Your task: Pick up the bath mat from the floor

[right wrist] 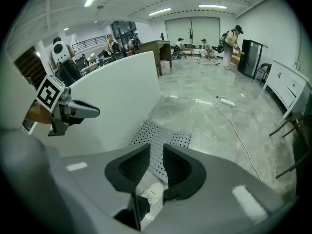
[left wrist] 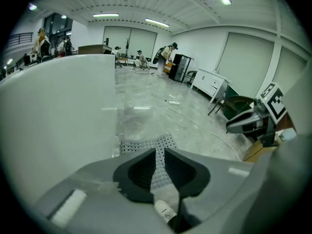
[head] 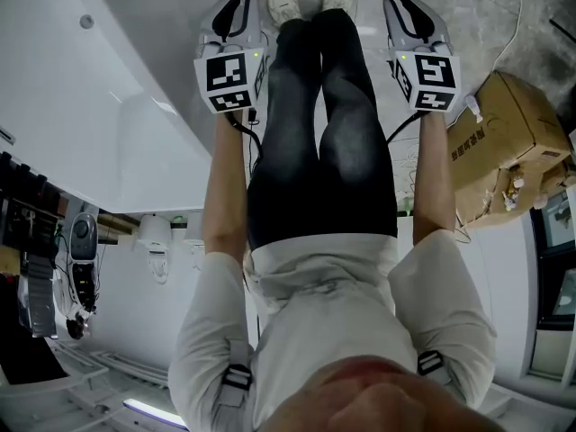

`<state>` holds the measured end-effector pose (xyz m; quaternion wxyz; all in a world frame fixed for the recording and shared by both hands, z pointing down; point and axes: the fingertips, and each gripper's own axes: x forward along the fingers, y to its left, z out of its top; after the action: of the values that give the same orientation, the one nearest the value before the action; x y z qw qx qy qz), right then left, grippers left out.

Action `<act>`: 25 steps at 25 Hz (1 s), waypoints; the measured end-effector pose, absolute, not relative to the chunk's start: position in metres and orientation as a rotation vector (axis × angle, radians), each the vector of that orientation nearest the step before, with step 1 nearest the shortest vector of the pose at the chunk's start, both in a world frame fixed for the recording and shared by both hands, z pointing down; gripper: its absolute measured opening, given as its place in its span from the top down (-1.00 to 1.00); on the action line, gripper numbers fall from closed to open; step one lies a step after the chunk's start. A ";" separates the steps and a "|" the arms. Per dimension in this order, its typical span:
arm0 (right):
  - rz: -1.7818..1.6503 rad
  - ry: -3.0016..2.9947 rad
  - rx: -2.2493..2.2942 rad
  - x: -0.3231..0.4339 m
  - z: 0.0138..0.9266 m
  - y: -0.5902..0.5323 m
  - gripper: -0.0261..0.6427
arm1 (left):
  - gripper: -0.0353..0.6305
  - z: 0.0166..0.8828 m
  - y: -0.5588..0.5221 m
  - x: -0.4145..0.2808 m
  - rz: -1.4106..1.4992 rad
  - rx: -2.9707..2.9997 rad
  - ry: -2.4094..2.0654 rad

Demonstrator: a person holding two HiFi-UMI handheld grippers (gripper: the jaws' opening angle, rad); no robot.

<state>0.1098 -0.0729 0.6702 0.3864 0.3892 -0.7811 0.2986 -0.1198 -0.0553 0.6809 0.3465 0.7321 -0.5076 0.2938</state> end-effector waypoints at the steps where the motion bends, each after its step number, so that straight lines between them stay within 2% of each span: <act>1: 0.757 -1.984 0.982 0.109 0.677 -0.073 0.67 | 0.69 0.687 -0.056 -0.121 0.762 1.894 -1.315; 25: 0.765 -1.911 0.932 0.128 0.824 -0.086 0.50 | 0.47 0.846 -0.046 -0.142 0.911 1.801 -1.236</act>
<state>0.1285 -0.0865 0.8242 0.4269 0.3731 -0.7648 0.3061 -0.1417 -0.0463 0.8459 0.3778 0.7047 -0.4835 0.3562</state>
